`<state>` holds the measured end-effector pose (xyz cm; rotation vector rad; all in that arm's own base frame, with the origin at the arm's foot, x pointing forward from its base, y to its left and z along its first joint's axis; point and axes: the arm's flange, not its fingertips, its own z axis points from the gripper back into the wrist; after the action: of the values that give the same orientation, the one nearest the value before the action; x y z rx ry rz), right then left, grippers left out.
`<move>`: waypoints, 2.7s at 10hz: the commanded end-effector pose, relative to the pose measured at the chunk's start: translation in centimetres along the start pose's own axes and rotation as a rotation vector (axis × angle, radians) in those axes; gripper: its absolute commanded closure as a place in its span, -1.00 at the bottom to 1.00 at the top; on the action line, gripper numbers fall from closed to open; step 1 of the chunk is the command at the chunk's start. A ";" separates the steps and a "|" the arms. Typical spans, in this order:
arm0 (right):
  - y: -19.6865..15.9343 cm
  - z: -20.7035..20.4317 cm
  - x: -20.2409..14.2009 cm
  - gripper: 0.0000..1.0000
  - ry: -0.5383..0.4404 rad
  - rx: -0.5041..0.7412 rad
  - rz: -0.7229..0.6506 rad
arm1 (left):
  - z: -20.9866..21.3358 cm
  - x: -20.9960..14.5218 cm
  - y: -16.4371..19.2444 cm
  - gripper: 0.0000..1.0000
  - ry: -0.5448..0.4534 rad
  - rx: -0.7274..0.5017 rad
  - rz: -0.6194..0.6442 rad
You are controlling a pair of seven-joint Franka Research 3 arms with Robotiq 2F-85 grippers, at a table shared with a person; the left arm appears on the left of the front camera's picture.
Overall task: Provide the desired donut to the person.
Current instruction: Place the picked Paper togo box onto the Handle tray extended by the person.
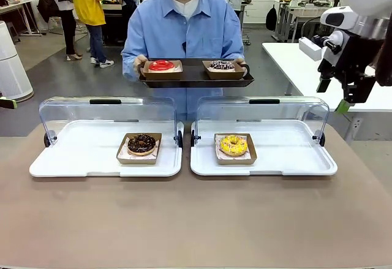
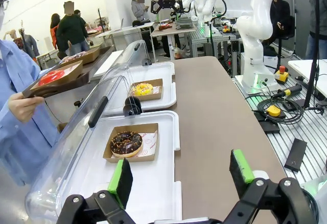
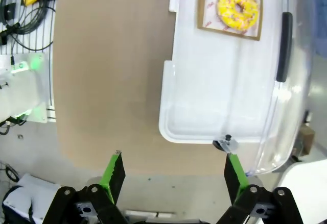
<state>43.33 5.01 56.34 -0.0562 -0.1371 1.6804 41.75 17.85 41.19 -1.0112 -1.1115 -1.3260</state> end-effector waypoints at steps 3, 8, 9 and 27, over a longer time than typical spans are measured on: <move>0.3 0.4 0.3 -1.00 0.000 0.005 0.007 | -0.1 0.3 0.1 -1.00 -0.004 0.021 0.008; 0.1 0.2 0.4 -1.00 0.002 -0.001 0.006 | -0.1 0.3 0.1 -1.00 -0.004 0.021 0.008; -0.5 1.6 -1.2 -1.00 -0.221 0.040 -0.010 | -0.1 0.3 0.1 -1.00 -0.004 0.021 0.008; 4.9 -8.4 -17.8 -1.00 -1.220 -0.122 -0.218 | -0.1 0.3 0.1 -1.00 -0.004 0.021 0.008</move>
<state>41.34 -13.11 46.46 0.8651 -1.1060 1.3374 41.76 17.82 41.18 -1.0117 -1.1116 -1.3262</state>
